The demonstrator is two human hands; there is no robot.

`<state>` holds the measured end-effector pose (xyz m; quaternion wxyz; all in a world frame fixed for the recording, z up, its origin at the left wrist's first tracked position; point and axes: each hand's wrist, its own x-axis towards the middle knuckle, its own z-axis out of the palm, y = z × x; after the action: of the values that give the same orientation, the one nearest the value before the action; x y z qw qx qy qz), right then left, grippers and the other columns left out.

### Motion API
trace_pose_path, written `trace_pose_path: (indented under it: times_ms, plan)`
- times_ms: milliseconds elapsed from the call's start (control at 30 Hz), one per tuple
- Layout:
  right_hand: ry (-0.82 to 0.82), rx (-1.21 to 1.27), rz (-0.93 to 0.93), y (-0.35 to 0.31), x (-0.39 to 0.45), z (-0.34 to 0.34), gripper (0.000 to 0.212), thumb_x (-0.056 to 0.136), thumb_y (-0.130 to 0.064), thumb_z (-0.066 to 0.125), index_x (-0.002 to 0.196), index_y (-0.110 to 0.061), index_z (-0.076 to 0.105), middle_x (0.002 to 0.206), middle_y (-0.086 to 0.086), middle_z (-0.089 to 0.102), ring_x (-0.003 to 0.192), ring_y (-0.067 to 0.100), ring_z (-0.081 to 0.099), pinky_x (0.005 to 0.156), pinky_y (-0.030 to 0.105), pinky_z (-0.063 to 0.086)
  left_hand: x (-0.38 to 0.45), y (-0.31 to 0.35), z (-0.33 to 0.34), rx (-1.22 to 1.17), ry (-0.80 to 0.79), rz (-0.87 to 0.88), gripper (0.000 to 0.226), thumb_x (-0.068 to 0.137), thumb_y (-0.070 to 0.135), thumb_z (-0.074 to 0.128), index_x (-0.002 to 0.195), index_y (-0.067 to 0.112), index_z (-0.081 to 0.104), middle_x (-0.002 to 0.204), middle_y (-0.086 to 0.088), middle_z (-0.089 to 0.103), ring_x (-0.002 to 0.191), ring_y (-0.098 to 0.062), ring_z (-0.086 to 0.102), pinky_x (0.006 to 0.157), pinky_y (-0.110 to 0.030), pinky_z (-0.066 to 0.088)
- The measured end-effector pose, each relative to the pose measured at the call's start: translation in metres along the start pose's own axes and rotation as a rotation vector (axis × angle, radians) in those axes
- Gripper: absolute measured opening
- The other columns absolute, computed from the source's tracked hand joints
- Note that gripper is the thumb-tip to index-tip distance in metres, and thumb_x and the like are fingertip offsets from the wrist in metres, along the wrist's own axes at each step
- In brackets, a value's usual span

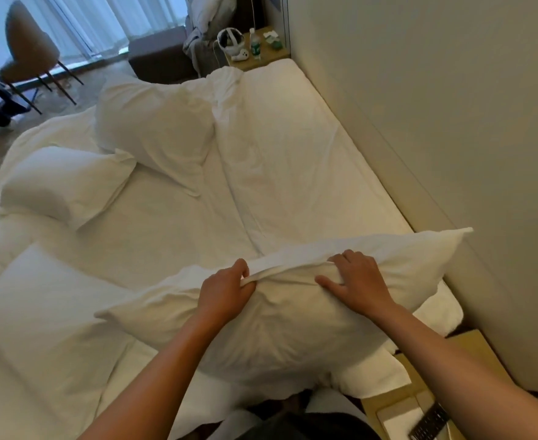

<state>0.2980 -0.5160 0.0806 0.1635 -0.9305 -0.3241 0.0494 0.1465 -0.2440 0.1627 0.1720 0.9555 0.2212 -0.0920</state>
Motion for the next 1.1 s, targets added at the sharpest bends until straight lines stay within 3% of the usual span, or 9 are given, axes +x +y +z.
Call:
trace_pose_path:
  times_ms: [133, 333, 600, 733, 833, 900, 933, 1000, 1100]
  plan:
    - [0.015, 0.018, -0.026, -0.002, 0.014, -0.008, 0.047, 0.092, -0.067, 0.056, 0.105, -0.023, 0.066, 0.097, -0.002, 0.061, 0.091, 0.023, 0.058, 0.081, 0.039, 0.041, -0.005, 0.004, -0.005, -0.024, 0.056, -0.011, 0.012, 0.094, 0.037, 0.055, 0.096, 0.027, 0.06, 0.088, 0.008, 0.06, 0.081, -0.017, 0.057, 0.064, -0.033, 0.041]
    - [0.152, 0.133, -0.042, -0.007, 0.028, -0.029, 0.017, 0.09, -0.035, 0.076, 0.089, -0.02, 0.068, 0.083, -0.002, 0.058, 0.077, 0.026, 0.058, 0.071, 0.039, 0.041, -0.002, -0.004, -0.021, 0.07, 0.118, -0.007, 0.018, 0.1, 0.029, 0.053, 0.095, 0.017, 0.066, 0.09, 0.001, 0.06, 0.089, -0.024, 0.056, 0.08, -0.04, 0.044]
    - [0.223, -0.008, 0.042, -0.009, 0.035, -0.07, 0.013, 0.089, -0.029, 0.078, 0.087, -0.017, 0.076, 0.089, 0.0, 0.066, 0.08, 0.023, 0.057, 0.068, 0.038, 0.049, 0.012, -0.002, -0.052, 0.109, 0.168, -0.011, 0.026, 0.105, 0.031, 0.044, 0.107, 0.026, 0.069, 0.1, 0.002, 0.064, 0.097, -0.023, 0.059, 0.083, -0.04, 0.05]
    - [0.145, -0.098, 0.174, -0.007, 0.035, -0.078, 0.017, 0.096, -0.035, 0.065, 0.091, -0.022, 0.074, 0.093, -0.003, 0.069, 0.079, 0.023, 0.062, 0.08, 0.041, 0.047, 0.015, -0.005, -0.057, 0.136, 0.192, 0.028, 0.025, 0.104, 0.034, 0.045, 0.106, 0.026, 0.068, 0.099, 0.004, 0.064, 0.094, -0.02, 0.061, 0.073, -0.035, 0.052]
    - [0.111, -0.029, 0.232, -0.005, 0.033, -0.076, 0.021, 0.102, -0.034, 0.055, 0.086, -0.023, 0.063, 0.086, -0.006, 0.067, 0.078, 0.02, 0.063, 0.11, 0.048, 0.04, 0.016, -0.014, -0.055, 0.102, 0.12, 0.014, 0.023, 0.101, 0.038, 0.05, 0.113, 0.026, 0.066, 0.106, 0.004, 0.064, 0.1, -0.019, 0.061, 0.075, -0.034, 0.052]
    - [0.075, 0.07, 0.246, -0.006, 0.032, -0.072, 0.025, 0.104, -0.031, 0.051, 0.082, -0.02, 0.055, 0.079, -0.004, 0.063, 0.084, 0.022, 0.061, 0.121, 0.047, 0.033, 0.016, -0.021, -0.052, 0.086, 0.043, 0.003, 0.027, 0.099, 0.041, 0.052, 0.119, 0.026, 0.063, 0.112, 0.002, 0.063, 0.105, -0.02, 0.061, 0.079, -0.035, 0.051]
    - [0.059, 0.131, 0.259, -0.008, 0.031, -0.071, 0.026, 0.105, -0.031, 0.05, 0.082, -0.02, 0.052, 0.079, -0.001, 0.062, 0.09, 0.025, 0.059, 0.116, 0.046, 0.04, 0.016, -0.024, -0.05, 0.092, 0.011, 0.002, 0.028, 0.099, 0.041, 0.052, 0.12, 0.025, 0.062, 0.112, 0.001, 0.062, 0.105, -0.021, 0.06, 0.08, -0.035, 0.05]
    - [0.047, 0.209, 0.276, -0.01, 0.029, -0.068, 0.026, 0.105, -0.036, 0.047, 0.084, -0.021, 0.048, 0.08, 0.0, 0.059, 0.089, 0.026, 0.058, 0.085, 0.046, 0.055, 0.015, -0.03, -0.047, 0.095, -0.037, -0.001, 0.028, 0.098, 0.041, 0.052, 0.116, 0.022, 0.061, 0.11, 0.0, 0.062, 0.103, -0.022, 0.06, 0.079, -0.035, 0.05]
    - [0.019, 0.226, 0.232, -0.009, 0.027, -0.065, 0.027, 0.106, -0.043, 0.041, 0.084, -0.027, 0.041, 0.073, -0.005, 0.059, 0.067, 0.015, 0.057, 0.063, 0.046, 0.052, 0.014, -0.037, -0.044, 0.109, -0.083, 0.004, 0.023, 0.098, 0.039, 0.05, 0.102, 0.019, 0.061, 0.101, 0.001, 0.059, 0.098, -0.023, 0.059, 0.072, -0.034, 0.044]
